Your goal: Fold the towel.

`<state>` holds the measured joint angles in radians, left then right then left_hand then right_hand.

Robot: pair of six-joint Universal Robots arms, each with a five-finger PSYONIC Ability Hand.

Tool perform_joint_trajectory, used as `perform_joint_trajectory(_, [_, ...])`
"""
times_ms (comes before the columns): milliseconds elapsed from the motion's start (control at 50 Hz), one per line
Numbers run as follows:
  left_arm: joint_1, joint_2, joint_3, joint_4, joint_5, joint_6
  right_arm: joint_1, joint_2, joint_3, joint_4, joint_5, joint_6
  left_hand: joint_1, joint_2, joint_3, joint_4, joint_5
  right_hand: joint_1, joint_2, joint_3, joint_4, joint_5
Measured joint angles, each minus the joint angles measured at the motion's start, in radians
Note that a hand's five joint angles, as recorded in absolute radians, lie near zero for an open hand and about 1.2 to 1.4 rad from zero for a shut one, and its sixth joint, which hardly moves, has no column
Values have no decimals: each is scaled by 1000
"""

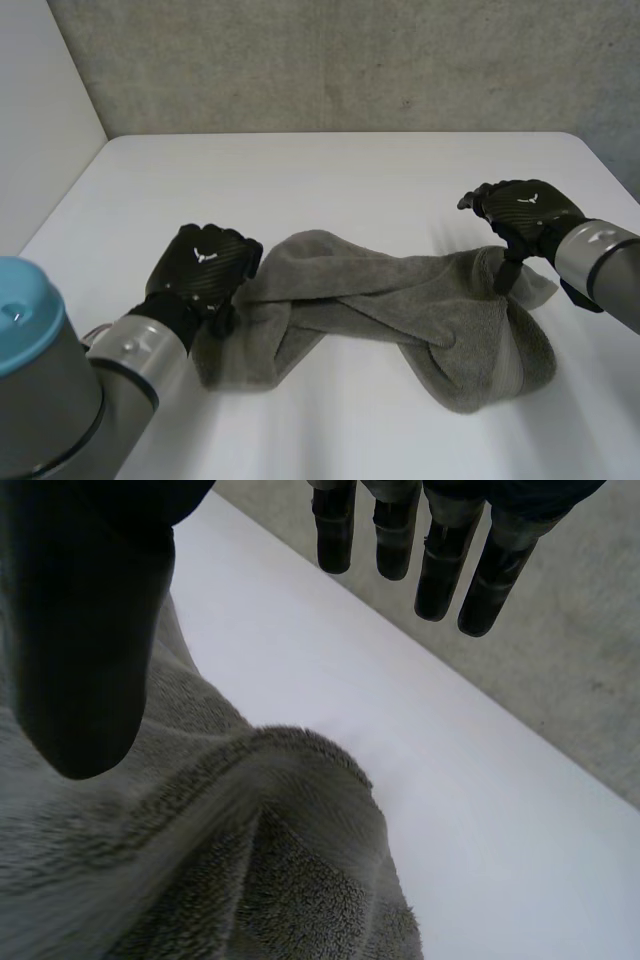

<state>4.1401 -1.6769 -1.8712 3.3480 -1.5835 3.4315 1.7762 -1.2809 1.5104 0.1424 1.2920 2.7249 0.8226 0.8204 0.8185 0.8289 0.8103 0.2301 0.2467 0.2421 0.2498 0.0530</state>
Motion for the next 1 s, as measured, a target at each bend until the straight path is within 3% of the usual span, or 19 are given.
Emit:
perform_joint_trajectory(220, [-16,42,-114,3,2,13,2,-285,286,-5,-33,-104,-39,-34,-40,-41,-41,-3,0,0,0,0])
perform_joint_trajectory(380, [-1,-34,-152,9,-1,13,-16,-382,422,51,-35,-190,-173,-179,-182,-178,-184,124,95,103,97,133])
perform_joint_trajectory(580, [2,-143,-139,18,-3,12,-62,-398,502,154,-102,-235,-175,-179,-183,-178,-188,311,290,297,291,320])
perform_joint_trajectory(800, [3,-182,-115,68,-4,15,-73,-376,543,174,-162,-238,-175,-179,-183,-178,-188,275,268,269,259,262])
perform_joint_trajectory(1000, [6,-228,-88,94,-5,63,-85,-265,544,91,-180,-241,-175,-179,-183,-178,-187,249,246,245,234,230])
